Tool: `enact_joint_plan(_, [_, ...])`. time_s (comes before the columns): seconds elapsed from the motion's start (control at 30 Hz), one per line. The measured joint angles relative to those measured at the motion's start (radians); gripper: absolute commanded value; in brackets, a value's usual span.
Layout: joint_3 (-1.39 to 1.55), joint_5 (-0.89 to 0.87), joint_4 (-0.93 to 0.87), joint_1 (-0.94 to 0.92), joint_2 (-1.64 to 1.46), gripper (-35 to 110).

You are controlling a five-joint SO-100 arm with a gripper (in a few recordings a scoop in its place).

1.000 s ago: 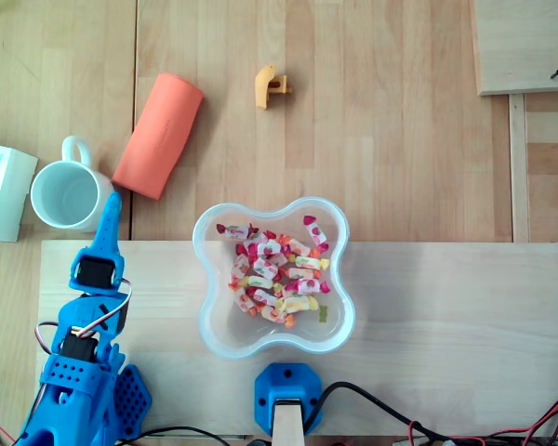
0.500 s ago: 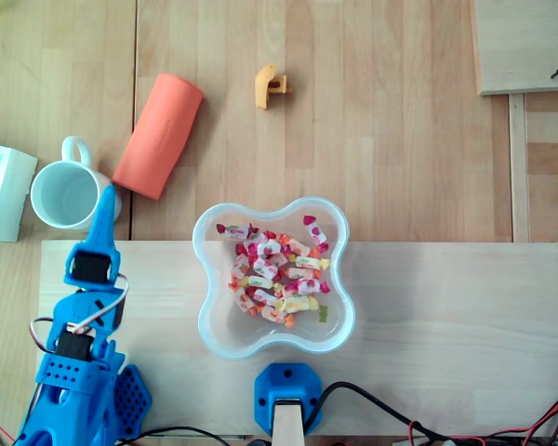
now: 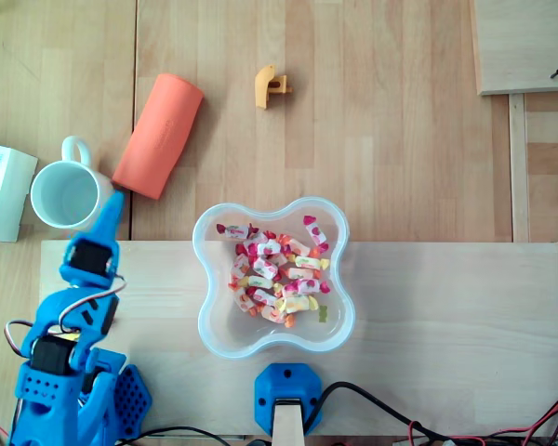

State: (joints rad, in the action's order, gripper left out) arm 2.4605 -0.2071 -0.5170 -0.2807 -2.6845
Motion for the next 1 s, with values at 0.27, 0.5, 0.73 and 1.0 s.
enact_joint_plan(0.27, [-0.091,0.021,-0.252,-0.126,-0.002,14])
enact_joint_plan(0.5, [-0.156,0.167,-0.282,-0.149,0.035,14])
enact_joint_plan(0.73, [-0.262,0.235,-0.282,-0.206,0.247,13])
enact_joint_plan(1.0, [-0.411,0.301,-0.282,-0.272,0.456,13])
